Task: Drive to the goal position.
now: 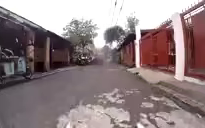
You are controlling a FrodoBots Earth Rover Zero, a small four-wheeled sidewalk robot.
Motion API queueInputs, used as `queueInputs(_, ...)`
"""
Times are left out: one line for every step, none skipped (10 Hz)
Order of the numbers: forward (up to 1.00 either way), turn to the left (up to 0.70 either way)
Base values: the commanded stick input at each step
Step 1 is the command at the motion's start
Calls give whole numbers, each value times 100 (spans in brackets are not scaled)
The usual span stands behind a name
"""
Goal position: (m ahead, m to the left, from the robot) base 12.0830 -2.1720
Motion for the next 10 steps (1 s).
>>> queueInputs(98,1)
queueInputs(98,1)
queueInputs(98,0)
queueInputs(98,2)
queueInputs(98,2)
queueInputs(98,2)
queueInputs(98,0)
queueInputs(97,1)
queueInputs(96,0)
queueInputs(96,1)
